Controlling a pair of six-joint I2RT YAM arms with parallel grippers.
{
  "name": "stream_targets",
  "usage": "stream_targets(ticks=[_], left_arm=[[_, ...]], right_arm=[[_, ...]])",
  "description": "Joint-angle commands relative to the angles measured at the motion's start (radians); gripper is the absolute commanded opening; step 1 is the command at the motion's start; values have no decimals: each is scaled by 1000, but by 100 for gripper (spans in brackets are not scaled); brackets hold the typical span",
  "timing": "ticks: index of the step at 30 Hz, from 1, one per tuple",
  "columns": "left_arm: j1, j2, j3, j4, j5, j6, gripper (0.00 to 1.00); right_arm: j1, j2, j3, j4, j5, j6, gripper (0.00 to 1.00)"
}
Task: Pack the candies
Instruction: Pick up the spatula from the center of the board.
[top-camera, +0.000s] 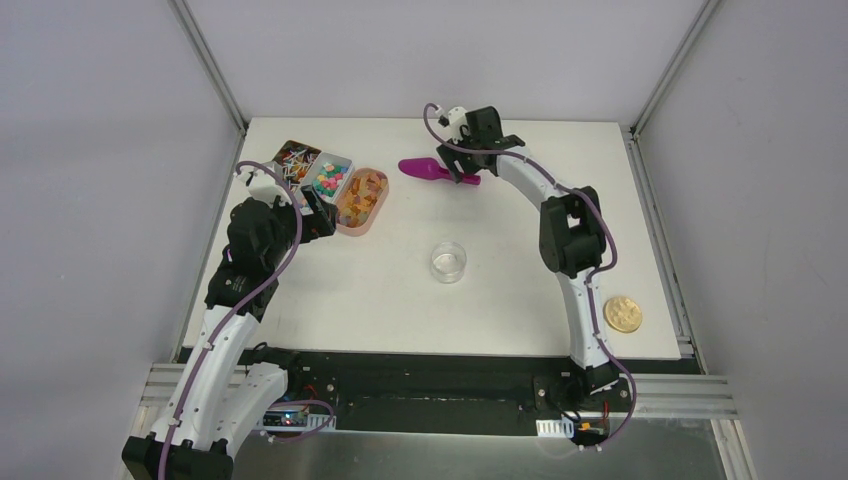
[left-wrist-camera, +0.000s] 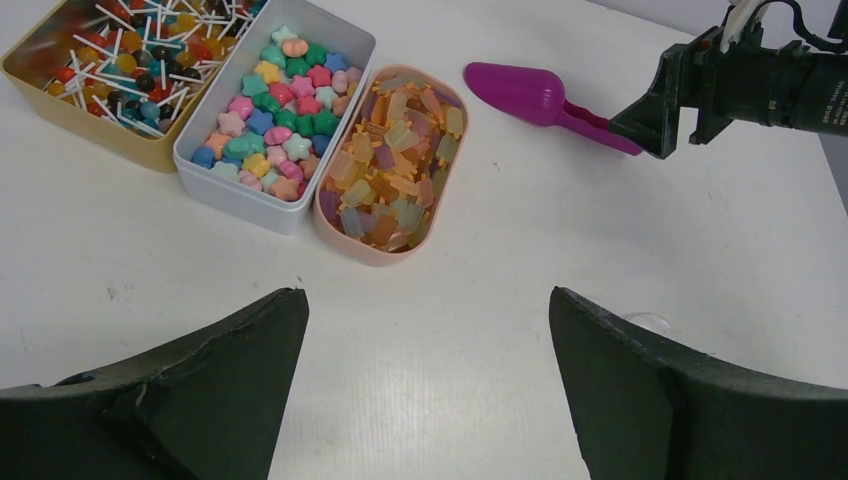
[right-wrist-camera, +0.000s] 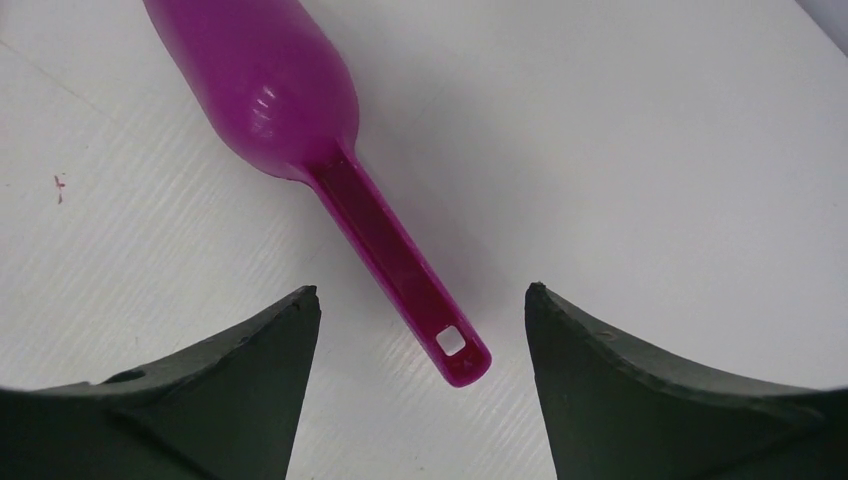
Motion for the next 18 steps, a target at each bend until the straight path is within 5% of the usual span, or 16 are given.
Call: stream_targets(ticks=[1, 11, 18], left_arm=[[-10, -1, 42, 19, -20, 24, 94], [-10, 3, 41, 19, -16, 25, 94], [-10, 6, 41, 19, -17, 26, 94]], right_arm=[[-24, 31, 56, 17, -52, -47, 77], [-33, 63, 23, 0, -77, -86, 74], [-33, 44, -39, 14, -108, -97, 59]])
